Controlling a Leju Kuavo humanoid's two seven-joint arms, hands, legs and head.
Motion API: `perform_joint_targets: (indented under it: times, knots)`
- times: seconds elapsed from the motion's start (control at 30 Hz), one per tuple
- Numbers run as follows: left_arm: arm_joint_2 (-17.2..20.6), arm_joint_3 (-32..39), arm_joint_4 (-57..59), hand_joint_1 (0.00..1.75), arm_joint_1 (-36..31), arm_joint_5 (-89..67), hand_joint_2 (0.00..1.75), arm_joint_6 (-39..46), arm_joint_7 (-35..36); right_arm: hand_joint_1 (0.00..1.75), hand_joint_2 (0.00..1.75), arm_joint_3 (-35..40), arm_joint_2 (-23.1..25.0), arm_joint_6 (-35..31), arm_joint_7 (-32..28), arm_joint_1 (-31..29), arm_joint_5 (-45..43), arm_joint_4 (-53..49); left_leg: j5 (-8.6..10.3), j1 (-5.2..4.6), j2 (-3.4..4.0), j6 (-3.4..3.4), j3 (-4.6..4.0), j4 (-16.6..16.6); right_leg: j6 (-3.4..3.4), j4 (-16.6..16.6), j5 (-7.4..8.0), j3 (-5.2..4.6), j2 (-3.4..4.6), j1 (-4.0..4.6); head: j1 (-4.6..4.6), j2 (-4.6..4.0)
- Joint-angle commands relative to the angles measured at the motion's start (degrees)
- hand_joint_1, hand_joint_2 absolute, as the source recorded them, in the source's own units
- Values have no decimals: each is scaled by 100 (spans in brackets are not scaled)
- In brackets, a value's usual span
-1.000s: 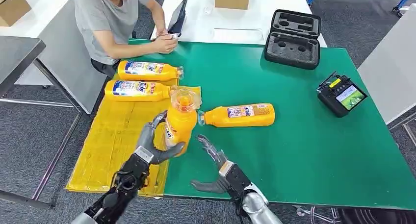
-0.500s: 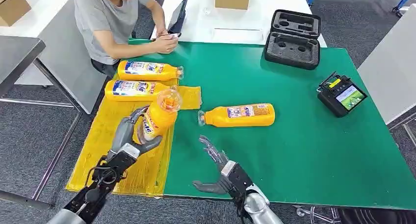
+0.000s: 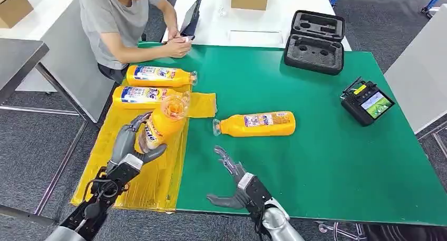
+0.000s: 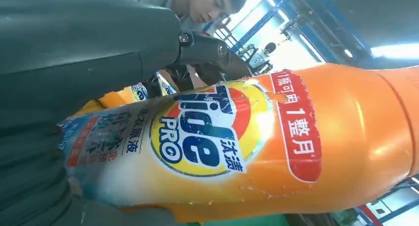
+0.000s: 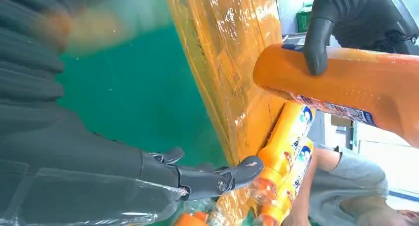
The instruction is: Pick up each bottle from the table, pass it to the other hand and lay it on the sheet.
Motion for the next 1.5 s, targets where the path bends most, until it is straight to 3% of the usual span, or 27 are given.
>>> perform_joint_targets:
  times: [0.03,0.17,0.53,0.67,1.17,1.33,1.43,1.5]
  knots:
    - [570,180,44,175,-322,-1947,175,362,843,0,175,105,3,-30,4,-246,-71,343,-3,8,15,-9,7,1,-12,-2,2,4,11,9,2,0]
    - [805,148,121,175,-441,-2703,175,158,1064,0,175,84,41,-51,4,-229,-42,359,-2,10,14,-10,5,2,-12,2,1,1,10,12,2,0]
    - [773,-952,1129,175,-1198,-4415,175,-515,1499,0,175,153,-63,1,4,-254,-25,378,8,12,-14,-12,5,-1,-11,-5,1,11,-18,12,4,0]
    - [941,-934,1036,175,-1090,-4349,175,-487,1525,0,175,201,-59,39,4,-287,-16,434,2,9,9,-14,9,-2,-12,-2,2,7,5,9,4,0]
    - [936,-1052,898,175,-1022,-4249,175,-625,1449,0,175,260,-63,44,4,-344,-49,498,4,11,2,-12,6,-2,-11,-3,1,7,-2,11,4,0]
    - [1107,-930,567,175,-507,-4108,175,-737,1622,0,175,380,138,-67,4,-295,13,574,-1,7,21,-11,12,-6,-9,-3,1,5,19,7,2,2]
    - [1121,-914,571,154,-574,-4164,175,-930,1829,0,175,434,251,-171,4,-277,117,604,-7,13,36,-18,29,-11,-18,-9,0,19,31,14,2,0]
    - [1037,-833,693,157,-609,-4297,175,-947,2112,0,175,410,264,-130,4,-274,132,597,-2,13,14,-14,13,-4,-13,-2,-1,8,10,14,2,0]
